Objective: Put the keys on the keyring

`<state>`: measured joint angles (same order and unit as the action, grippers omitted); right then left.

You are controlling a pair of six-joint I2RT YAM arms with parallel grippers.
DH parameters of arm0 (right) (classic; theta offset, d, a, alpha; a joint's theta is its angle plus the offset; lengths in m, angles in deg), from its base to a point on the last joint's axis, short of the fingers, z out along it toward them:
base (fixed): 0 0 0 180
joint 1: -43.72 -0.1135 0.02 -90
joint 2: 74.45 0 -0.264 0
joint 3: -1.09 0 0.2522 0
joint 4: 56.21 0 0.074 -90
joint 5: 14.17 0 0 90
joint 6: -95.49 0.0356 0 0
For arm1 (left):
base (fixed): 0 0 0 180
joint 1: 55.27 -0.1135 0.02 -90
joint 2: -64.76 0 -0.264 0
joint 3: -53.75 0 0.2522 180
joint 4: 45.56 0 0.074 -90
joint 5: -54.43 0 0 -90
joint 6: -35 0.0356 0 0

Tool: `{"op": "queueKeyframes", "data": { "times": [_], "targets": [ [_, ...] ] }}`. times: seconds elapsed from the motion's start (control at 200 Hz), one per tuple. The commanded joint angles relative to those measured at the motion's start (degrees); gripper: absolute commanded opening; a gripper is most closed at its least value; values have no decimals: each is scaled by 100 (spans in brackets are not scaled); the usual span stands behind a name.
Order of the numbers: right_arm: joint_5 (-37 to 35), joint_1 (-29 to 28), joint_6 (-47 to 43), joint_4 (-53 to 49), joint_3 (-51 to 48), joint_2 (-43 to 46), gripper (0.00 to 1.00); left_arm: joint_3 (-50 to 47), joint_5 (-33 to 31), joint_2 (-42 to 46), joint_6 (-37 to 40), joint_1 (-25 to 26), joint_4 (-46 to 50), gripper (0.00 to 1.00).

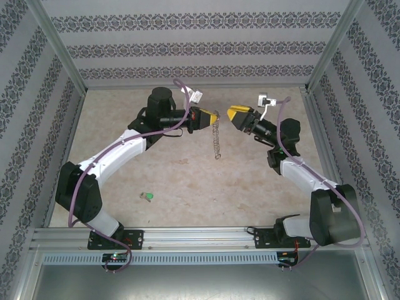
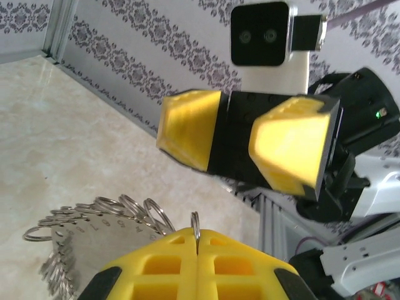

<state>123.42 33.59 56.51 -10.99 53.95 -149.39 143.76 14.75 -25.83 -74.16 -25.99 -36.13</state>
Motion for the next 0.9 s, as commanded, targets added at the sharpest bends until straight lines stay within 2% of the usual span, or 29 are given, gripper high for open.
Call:
{"op": "queueKeyframes", "data": {
  "times": [0.0,0.13,0.34,0.56,0.899],
  "targets": [
    [264,49,104,-29,-125,225,54,612,94,223,1560,46,1552,0],
    [703,49,174,-46,-141,148,54,1104,185,45,2372,47,2596,0],
    [1136,-114,243,147,-85,-62,44,1702,474,-302,3025,44,3489,0],
    [1363,-431,91,131,85,-209,41,1832,718,-451,3068,36,3566,0],
    [1358,-516,51,174,67,-342,32,1806,882,-504,2948,51,3414,0]
  ]
}}
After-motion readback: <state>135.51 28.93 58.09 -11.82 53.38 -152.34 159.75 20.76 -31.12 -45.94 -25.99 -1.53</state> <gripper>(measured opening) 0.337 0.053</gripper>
